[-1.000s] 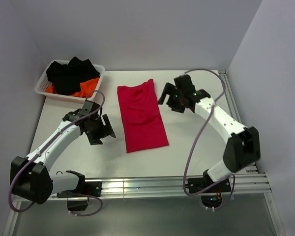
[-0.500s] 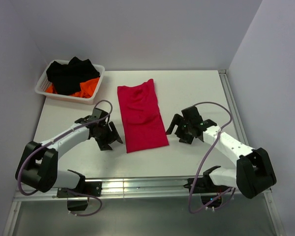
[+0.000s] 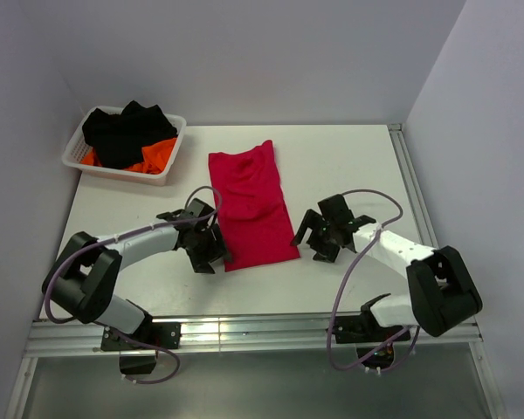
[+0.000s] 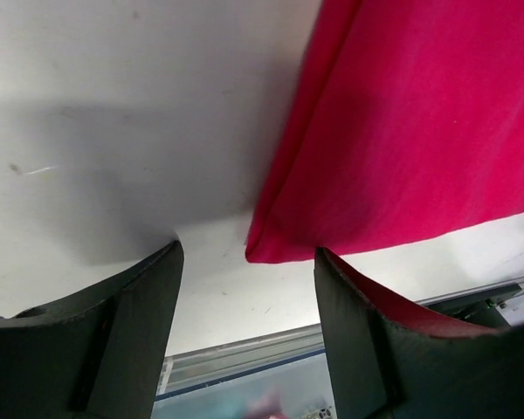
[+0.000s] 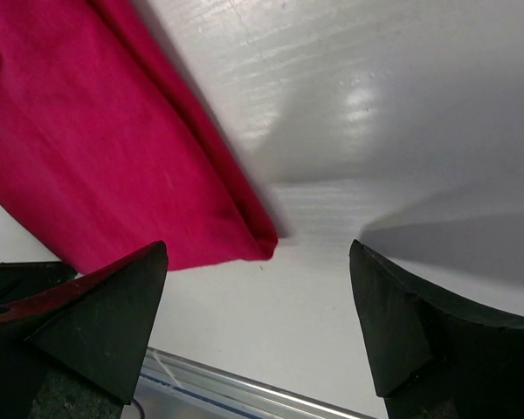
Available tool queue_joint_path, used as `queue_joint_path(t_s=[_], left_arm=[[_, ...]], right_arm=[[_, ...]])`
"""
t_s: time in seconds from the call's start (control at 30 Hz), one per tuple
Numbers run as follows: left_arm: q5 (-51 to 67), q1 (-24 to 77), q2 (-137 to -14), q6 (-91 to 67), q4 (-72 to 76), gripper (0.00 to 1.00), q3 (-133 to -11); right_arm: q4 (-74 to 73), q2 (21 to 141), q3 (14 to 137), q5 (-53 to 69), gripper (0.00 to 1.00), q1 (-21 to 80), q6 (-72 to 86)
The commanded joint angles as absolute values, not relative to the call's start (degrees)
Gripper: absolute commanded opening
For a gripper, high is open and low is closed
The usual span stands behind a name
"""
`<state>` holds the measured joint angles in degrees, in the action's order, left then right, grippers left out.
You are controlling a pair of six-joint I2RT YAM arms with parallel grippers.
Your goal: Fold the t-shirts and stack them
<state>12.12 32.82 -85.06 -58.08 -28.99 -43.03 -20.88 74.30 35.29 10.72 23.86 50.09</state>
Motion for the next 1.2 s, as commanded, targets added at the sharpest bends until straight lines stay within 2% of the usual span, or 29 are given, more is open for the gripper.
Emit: queue_joint_path(t_s=[0.0,0.2,0.3,0.37,0.4,0.47,0.6,0.7,0.87,0.9,0.93,1.03,1.17], left_arm=[[10.63,33.49,-86.04,-59.59,-27.33,0.67,-45.09],[10.37,33.75,-87.1,-60.29,-27.25,0.63,-45.52],[10.11,33.75,-87.71,-60.56,-27.42,0.61,-45.79],[10.2,33.84,-88.07,-60.73,-27.33,0.58,-45.97],[10.2,33.84,-88.15,-60.82,-27.33,0.57,-46.05],[10.2,33.84,-88.42,-60.91,-27.25,0.56,-46.05],[10.11,33.84,-88.77,-61.0,-27.16,0.52,-46.49],[10.2,33.84,-89.21,-61.0,-26.9,0.4,-46.84],[10.55,33.93,-89.82,-60.56,-26.63,0.17,-47.29],[10.46,33.93,-89.65,-60.47,-26.63,0.12,-47.29],[10.28,34.01,-89.13,-60.38,-26.63,0.07,-47.2],[9.49,34.19,-87.64,-60.12,-27.59,0.0,-46.85],[8.35,34.8,-84.47,-59.59,-29.96,0.0,-46.23]], right_arm=[[-17.84,77.42,38.75,11.69,0.91,24.26,49.75],[-15.38,82.0,40.69,13.45,0.86,24.78,49.57],[-15.29,83.49,41.57,14.23,0.72,24.96,49.4],[-15.29,83.93,41.92,14.41,0.69,24.96,48.87],[-15.55,84.11,42.01,14.5,0.63,25.05,48.69],[-15.73,84.64,42.27,14.68,0.59,25.05,47.99],[-15.91,85.08,42.1,15.03,0.37,25.05,47.55],[-16.08,84.99,41.75,15.21,0.2,25.05,47.46],[-17.05,84.38,41.66,15.12,0.06,25.05,46.67],[-17.66,84.29,41.66,15.03,0.0,25.05,46.58],[-17.84,84.03,41.83,14.68,0.0,24.96,46.58],[-18.81,82.53,41.4,14.24,0.0,25.05,46.41],[-20.56,78.67,40.26,13.27,0.0,25.05,47.02]])
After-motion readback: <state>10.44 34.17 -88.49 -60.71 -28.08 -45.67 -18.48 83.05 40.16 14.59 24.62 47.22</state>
